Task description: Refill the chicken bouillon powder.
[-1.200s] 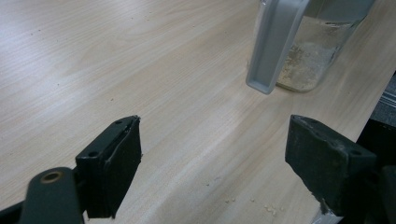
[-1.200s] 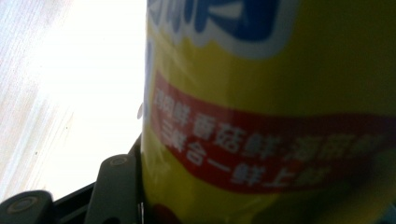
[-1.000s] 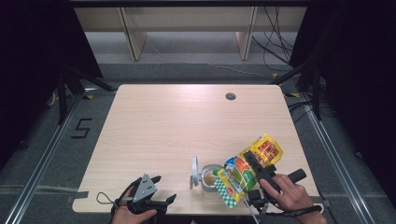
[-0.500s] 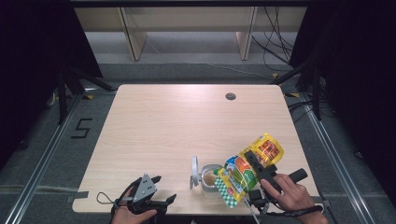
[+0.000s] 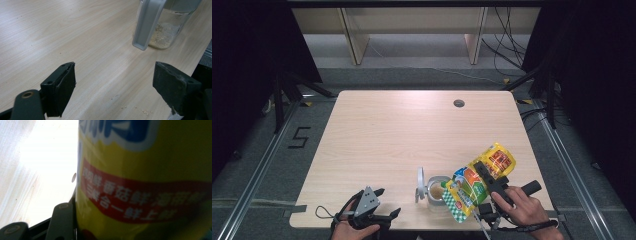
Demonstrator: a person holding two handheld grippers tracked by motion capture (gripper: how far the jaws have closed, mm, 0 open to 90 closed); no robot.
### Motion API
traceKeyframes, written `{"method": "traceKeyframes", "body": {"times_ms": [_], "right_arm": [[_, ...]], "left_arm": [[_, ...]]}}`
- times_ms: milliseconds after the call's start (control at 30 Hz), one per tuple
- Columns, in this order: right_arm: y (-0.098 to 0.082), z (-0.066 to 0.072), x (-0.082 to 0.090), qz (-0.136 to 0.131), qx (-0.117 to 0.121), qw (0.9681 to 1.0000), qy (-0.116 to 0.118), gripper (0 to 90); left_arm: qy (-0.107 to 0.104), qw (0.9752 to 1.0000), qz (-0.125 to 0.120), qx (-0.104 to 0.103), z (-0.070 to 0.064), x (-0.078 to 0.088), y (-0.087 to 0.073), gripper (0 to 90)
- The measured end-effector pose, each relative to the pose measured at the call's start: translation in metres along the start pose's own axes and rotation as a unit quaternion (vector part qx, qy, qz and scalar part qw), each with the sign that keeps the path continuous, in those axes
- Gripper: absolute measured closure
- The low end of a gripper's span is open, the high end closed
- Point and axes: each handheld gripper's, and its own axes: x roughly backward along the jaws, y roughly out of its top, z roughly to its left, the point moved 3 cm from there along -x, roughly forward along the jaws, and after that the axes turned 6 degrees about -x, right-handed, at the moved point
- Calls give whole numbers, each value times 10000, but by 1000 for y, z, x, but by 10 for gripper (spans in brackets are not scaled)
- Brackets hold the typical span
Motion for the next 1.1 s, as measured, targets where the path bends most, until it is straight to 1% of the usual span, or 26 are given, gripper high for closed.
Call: {"method": "traceKeyframes", "body": {"times_ms": [133, 167, 200, 233, 267, 367, 467, 500, 533, 567, 633, 767, 833, 867, 900, 933, 967, 1100], "right_arm": [[0, 0, 0, -26, 55, 10000, 61, 470], [0, 0, 0, 6, -3, 10000, 1, 470], [0, 0, 0, -13, 78, 9999, 65, 470], [0, 0, 0, -17, 81, 9999, 58, 470], [0, 0, 1, -1, 24, 10000, 0, 471], [0, 0, 1, 17, 68, 10000, -6, 473], [0, 0, 1, -4, 37, 10000, -1, 474], [0, 0, 0, 3, 46, 10000, 7, 474], [0, 0, 0, -13, 92, 9999, 72, 474], [0, 0, 0, -5, 64, 10000, 5, 474], [0, 0, 1, -7, 38, 10000, -11, 474], [0, 0, 1, 2, 57, 10000, -19, 475], [0, 0, 1, -4, 55, 10000, -24, 478], [0, 1, 1, 3, 64, 10000, -26, 480], [0, 1, 0, -23, 103, 9999, 31, 480], [0, 1, 1, -7, 35, 10000, -20, 480], [0, 1, 1, -15, 41, 10000, -19, 481], [0, 0, 1, -13, 41, 10000, -25, 481]], "left_arm": [[-23, 10000, 32, -25, 0, 0, 0, 181], [3, 10000, -4, -7, 0, 0, 0, 181], [11, 10000, -14, -18, 0, 0, 0, 181], [-13, 10000, 12, -27, 0, 0, 0, 181], [-26, 10000, 34, -27, 0, 1, 0, 181], [-21, 10000, 26, -10, 0, 0, 0, 181], [-10, 10000, 10, -23, 0, 0, 0, 181], [-22, 10000, 28, -25, 0, 0, 0, 181], [-21, 10000, 26, -9, 0, 0, 0, 181], [-14, 10000, 12, -22, 0, 0, 0, 181], [-22, 10000, 32, -22, 0, 0, 0, 181], [-30, 10000, 33, -32, 0, 0, 0, 181], [1, 10000, 3, -23, 0, 0, 0, 181], [-26, 10000, 33, -18, 0, 0, 0, 181], [-26, 10000, 34, -36, 0, 0, 0, 181], [-26, 10000, 22, -8, 0, 0, 0, 181], [-5, 10000, 8, -34, 0, 0, 0, 181], [-30, 10000, 29, -11, 0, 0, 0, 181]]}}
